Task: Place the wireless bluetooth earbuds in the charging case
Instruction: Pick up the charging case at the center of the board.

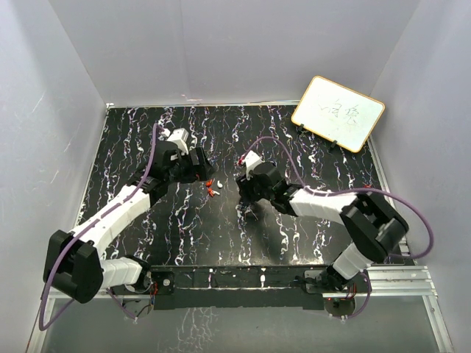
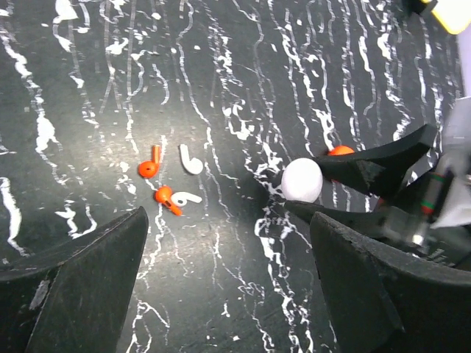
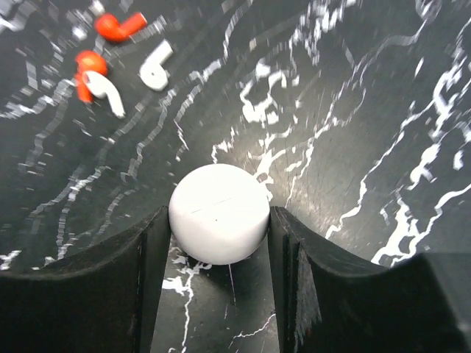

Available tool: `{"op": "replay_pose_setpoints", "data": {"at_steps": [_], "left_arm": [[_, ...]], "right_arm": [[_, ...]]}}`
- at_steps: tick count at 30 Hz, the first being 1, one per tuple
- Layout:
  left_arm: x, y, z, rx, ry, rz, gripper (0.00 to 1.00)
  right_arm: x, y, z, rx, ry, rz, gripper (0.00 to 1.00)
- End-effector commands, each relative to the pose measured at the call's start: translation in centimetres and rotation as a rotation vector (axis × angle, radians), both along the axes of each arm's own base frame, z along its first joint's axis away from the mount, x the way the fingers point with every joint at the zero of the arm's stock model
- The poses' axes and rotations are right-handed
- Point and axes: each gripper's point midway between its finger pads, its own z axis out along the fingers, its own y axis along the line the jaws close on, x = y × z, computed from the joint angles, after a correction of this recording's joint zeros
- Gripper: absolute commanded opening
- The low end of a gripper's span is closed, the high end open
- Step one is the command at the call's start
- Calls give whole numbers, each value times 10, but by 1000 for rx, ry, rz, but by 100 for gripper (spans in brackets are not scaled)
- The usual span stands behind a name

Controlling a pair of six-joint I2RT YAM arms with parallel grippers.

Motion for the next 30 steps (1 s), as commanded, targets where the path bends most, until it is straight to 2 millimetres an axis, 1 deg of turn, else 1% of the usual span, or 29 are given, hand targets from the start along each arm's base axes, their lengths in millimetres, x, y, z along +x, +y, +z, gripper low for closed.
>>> {"op": "replay_pose_setpoints", "data": {"at_steps": [1,2,5,8,10,13,17,22,27,30], "left_arm": [[-1,-26,21,-157,7,-109,88],[-1,-30,25,-188,10,-120,88],[-2,-43,34,-273,7,-172,85],[-3,-52,34,-328,16,-204,81],[-2,-54,32,-336,21,-206,78],[-1,-56,31,-356,10,-208,77],[-6,-64,35,-404,17,-253,73],[-10,-69,29,-439,41,-279,68],[-15,-72,21,-476,58,-298,65],[-18,-75,25,-509,44,-314,65]], "right_arm": [[16,21,89,175,-262,86,42],[14,23,101,194,-289,110,42],[13,30,119,219,-329,151,43],[12,35,129,233,-341,182,43],[10,39,134,248,-346,203,42],[6,43,140,273,-344,230,42],[5,44,146,286,-355,236,42],[4,47,155,306,-375,247,42],[3,49,163,324,-390,258,42],[3,50,166,333,-395,264,42]]}}
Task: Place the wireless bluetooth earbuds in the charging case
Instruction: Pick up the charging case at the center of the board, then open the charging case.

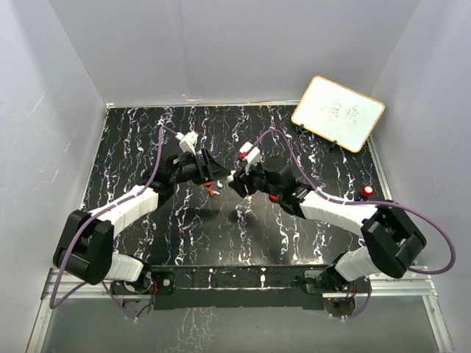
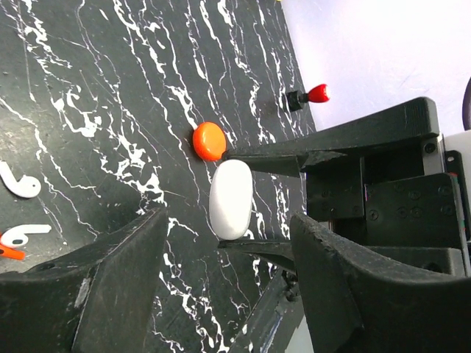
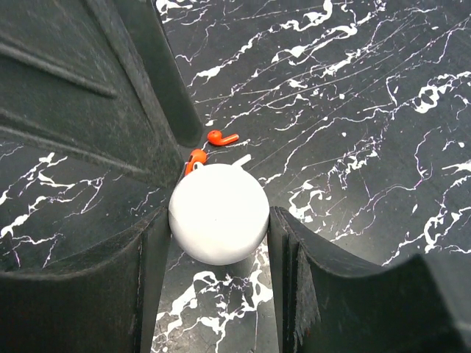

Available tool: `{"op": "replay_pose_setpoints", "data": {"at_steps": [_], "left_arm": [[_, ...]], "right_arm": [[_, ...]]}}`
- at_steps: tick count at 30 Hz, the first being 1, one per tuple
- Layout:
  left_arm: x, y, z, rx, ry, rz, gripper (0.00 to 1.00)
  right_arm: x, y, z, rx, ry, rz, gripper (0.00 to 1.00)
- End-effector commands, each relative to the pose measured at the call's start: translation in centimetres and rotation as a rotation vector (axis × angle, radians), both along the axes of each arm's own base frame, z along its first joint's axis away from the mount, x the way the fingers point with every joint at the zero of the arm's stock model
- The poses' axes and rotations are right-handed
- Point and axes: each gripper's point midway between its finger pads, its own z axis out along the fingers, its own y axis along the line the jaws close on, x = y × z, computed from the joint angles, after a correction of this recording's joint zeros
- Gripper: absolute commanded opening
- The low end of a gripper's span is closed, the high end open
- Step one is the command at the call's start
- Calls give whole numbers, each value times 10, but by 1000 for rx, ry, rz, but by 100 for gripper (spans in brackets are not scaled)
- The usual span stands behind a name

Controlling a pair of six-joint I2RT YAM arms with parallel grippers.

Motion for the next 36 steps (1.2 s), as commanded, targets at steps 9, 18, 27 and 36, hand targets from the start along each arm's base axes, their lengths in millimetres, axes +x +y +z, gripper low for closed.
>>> {"op": "replay_pose_setpoints", "data": {"at_steps": [9,18,27,36], "left_arm": [[-5,-13,5,-120,-13,-71,58],[-4,-14,11,-143,-29,-72,50],[-5,-15,16,-161,-45,-80,41],[-7,-15,19,-169,-55,-84,28]], "right_arm": [[10,15,72,141,-155,34,41],[9,19,72,143,-153,54,41],[9,21,73,146,-154,62,40],[10,21,71,143,-150,58,40]]}}
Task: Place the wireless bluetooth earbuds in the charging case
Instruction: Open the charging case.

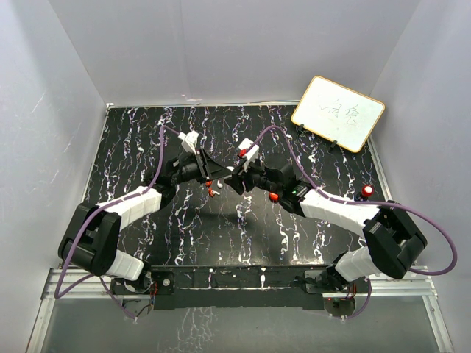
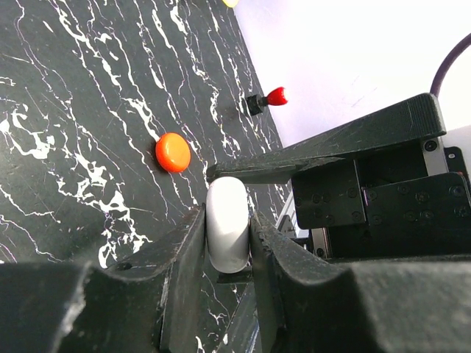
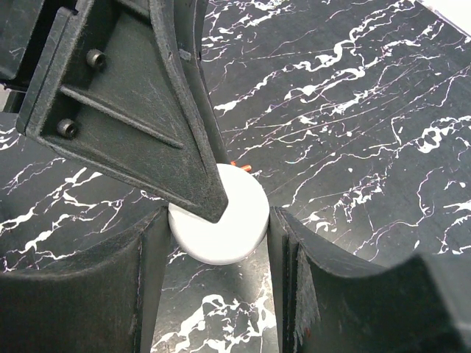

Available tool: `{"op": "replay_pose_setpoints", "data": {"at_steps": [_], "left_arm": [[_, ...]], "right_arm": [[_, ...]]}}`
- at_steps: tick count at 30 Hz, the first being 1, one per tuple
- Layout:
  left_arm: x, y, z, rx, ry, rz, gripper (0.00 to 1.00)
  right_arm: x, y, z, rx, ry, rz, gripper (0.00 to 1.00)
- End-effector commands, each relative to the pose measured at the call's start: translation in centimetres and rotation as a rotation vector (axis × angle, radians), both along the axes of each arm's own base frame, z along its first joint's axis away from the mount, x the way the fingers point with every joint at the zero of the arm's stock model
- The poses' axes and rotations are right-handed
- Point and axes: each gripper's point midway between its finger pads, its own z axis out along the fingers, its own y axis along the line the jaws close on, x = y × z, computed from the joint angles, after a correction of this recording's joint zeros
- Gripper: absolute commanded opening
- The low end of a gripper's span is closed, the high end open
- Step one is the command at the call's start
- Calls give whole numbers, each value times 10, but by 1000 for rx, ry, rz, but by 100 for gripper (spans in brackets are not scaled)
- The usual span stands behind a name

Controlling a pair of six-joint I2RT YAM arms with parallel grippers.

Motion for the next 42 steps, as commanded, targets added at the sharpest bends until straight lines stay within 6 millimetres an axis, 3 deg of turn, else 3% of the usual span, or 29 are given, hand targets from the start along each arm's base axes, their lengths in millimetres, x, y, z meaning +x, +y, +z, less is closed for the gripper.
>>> {"op": "replay_pose_setpoints", "data": {"at_steps": [1,4,9,18,24,27,31,42], "left_arm": [[-5,1,11,-25,-41,-20,31],[-6,3,13,-20,-46,-12,36],[-7,4,16,-17,-56,-5,37],[-6,5,15,-16,-53,1,23],[-5,7,12,-8,-48,12,17],[-6,9,20,-17,-71,19,17],[-6,11,21,-14,-69,28,29],[-5,12,22,-17,-71,32,33]], "right_arm": [[10,7,44,81,-100,1,40],[11,6,42,77,-101,-6,40],[11,7,43,79,-103,-3,40],[11,5,44,80,-102,-7,39],[12,4,42,75,-103,-15,39],[12,4,42,73,-105,-18,39],[12,3,42,73,-108,-20,39],[11,4,42,75,-107,-13,39]]}}
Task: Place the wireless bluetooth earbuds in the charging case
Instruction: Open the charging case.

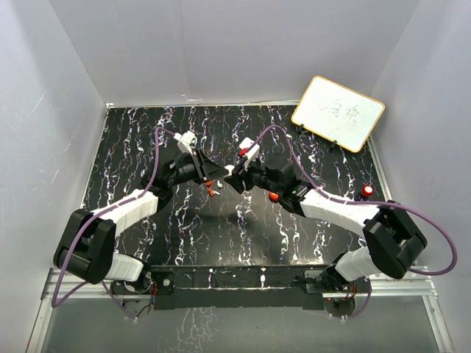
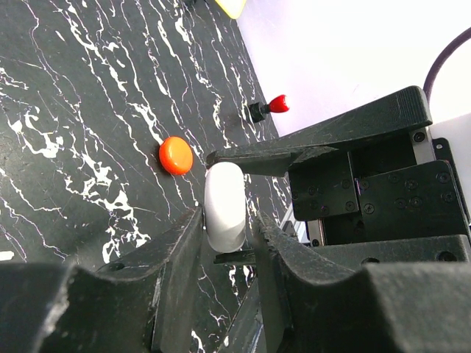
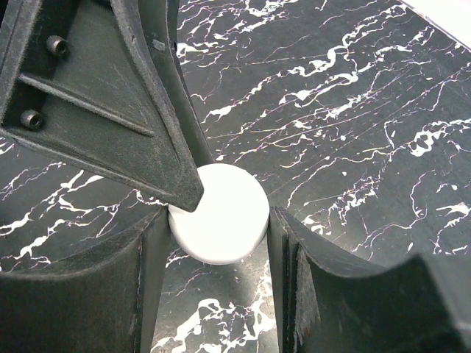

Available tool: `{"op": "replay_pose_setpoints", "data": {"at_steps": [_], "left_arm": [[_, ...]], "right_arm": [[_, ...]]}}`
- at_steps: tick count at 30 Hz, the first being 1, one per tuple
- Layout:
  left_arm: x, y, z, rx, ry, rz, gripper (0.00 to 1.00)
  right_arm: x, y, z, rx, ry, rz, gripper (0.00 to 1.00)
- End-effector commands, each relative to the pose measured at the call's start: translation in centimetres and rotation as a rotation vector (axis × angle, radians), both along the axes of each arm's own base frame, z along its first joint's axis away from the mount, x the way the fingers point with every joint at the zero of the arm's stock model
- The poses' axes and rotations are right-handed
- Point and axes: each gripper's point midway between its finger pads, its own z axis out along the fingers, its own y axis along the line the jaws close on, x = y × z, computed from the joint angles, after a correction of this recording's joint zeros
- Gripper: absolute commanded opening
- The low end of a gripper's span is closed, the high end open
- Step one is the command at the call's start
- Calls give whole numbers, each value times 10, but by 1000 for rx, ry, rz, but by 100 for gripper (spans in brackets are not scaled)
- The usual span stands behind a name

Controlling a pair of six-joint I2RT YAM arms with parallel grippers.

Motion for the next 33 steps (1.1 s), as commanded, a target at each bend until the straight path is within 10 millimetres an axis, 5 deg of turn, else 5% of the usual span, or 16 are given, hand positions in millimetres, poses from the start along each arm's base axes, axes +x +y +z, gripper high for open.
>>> {"op": "replay_pose_setpoints", "data": {"at_steps": [1,9,20,21,28,33], "left_arm": [[-2,2,16,-21,-53,-5,34],[-2,1,16,-27,-53,-10,33],[-2,1,16,-30,-53,-9,6],[-2,2,17,-29,-56,-5,0],[0,4,16,-19,-54,10,0],[4,10,11,0,-33,41,0]], "right_arm": [[9,4,40,69,-95,-5,39],[8,5,41,72,-94,2,39],[8,6,40,75,-90,6,40],[9,6,41,76,-90,1,42],[12,5,41,79,-85,-23,74],[13,1,43,84,-88,-42,80]]}}
